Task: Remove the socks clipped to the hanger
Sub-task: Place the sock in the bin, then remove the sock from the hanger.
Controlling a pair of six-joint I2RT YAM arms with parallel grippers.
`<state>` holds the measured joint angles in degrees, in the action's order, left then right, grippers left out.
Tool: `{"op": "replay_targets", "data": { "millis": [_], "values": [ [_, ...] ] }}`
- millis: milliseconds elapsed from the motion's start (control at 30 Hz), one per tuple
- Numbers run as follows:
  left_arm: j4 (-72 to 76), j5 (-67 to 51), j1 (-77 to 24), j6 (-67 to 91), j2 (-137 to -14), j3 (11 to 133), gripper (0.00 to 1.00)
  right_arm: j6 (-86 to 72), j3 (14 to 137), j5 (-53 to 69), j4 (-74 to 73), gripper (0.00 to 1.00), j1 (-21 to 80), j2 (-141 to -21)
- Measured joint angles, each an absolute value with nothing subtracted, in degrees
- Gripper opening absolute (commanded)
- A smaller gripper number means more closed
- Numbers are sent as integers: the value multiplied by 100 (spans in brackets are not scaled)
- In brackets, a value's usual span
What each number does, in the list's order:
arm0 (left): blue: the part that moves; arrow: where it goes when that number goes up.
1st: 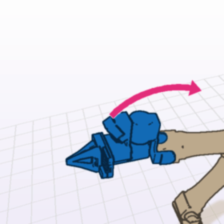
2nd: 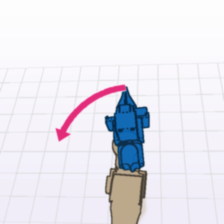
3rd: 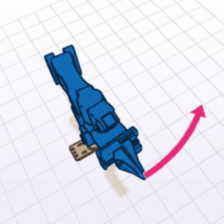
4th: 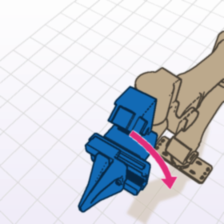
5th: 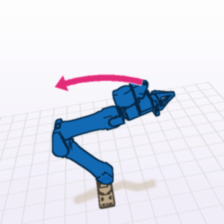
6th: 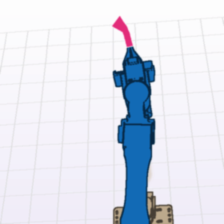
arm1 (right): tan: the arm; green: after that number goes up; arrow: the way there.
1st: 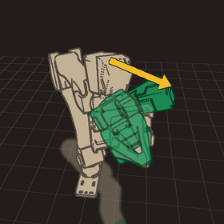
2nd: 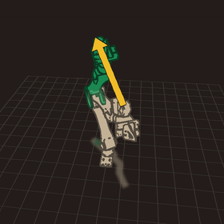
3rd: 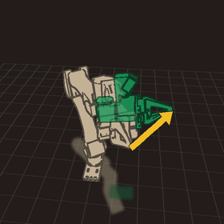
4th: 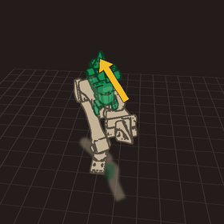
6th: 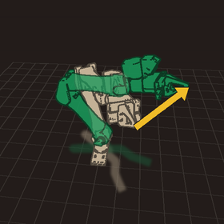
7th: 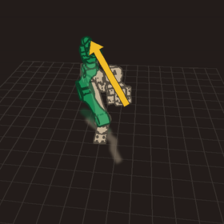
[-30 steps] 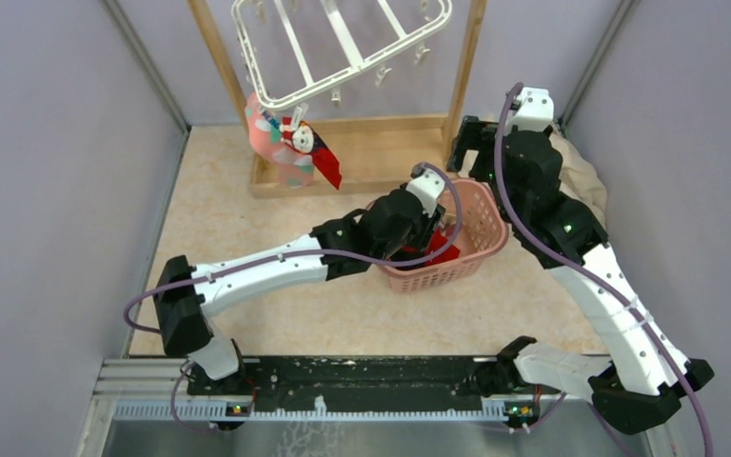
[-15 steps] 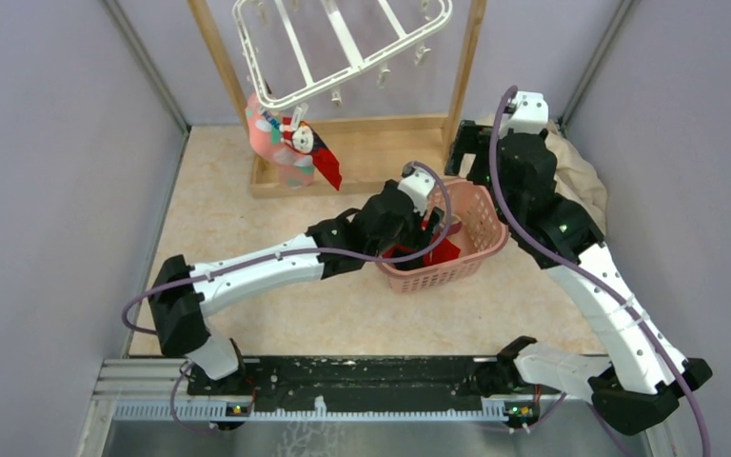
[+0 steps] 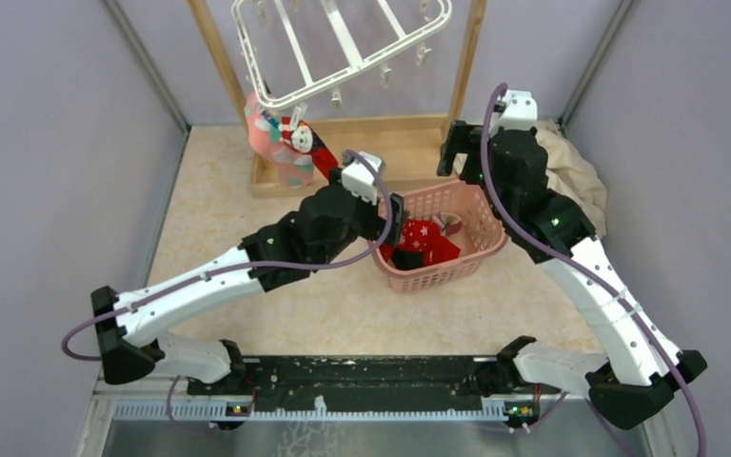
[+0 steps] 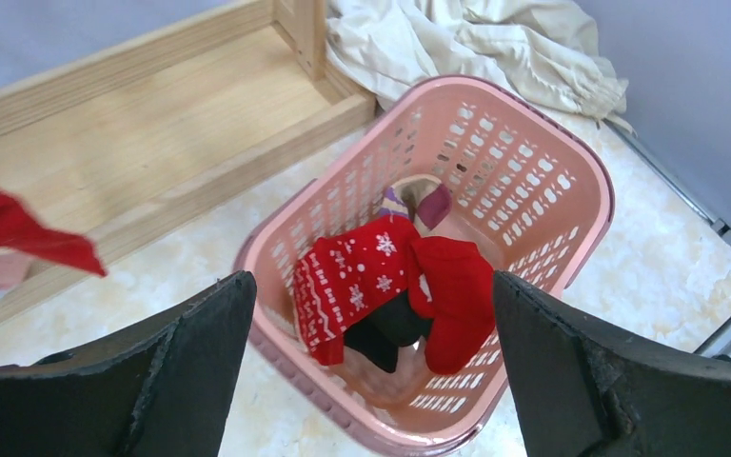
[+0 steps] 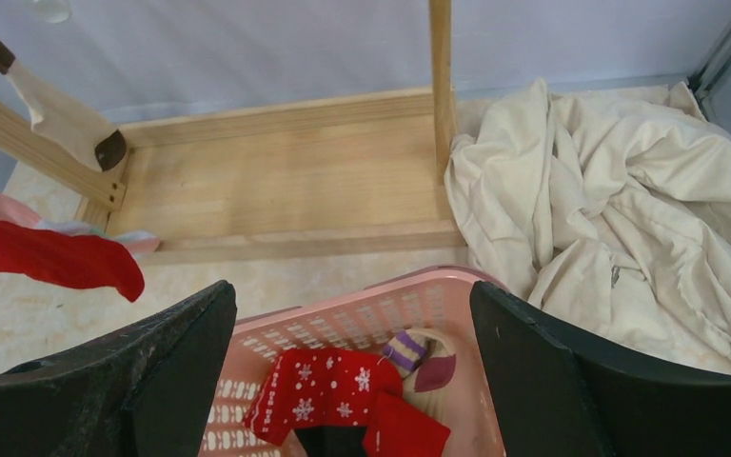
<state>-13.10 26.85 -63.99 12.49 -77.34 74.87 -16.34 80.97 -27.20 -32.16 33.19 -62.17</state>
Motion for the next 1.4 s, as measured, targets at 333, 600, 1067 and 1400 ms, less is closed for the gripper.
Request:
{"op": "replay_targets", "data": {
  "millis": [333,600,1067,1400],
  "values": [
    [-1887,3428,-6399,1490,-6659,7006,99,-1662,7990,-2403,-3072,94,3319,-6471],
    [-2342,3548,-6396,1887,-6020,6455,99,-1658,7887,-1968,-2847,99,3319,-6608],
    [-2620,3535,-6396,1999,-5961,6357,99,-2029,7238,-720,-2810,98,3319,-6512],
    [-2606,3691,-6324,1907,-5961,6337,99,-1975,7231,-163,-2460,98,3476,-6838]
  ]
}}
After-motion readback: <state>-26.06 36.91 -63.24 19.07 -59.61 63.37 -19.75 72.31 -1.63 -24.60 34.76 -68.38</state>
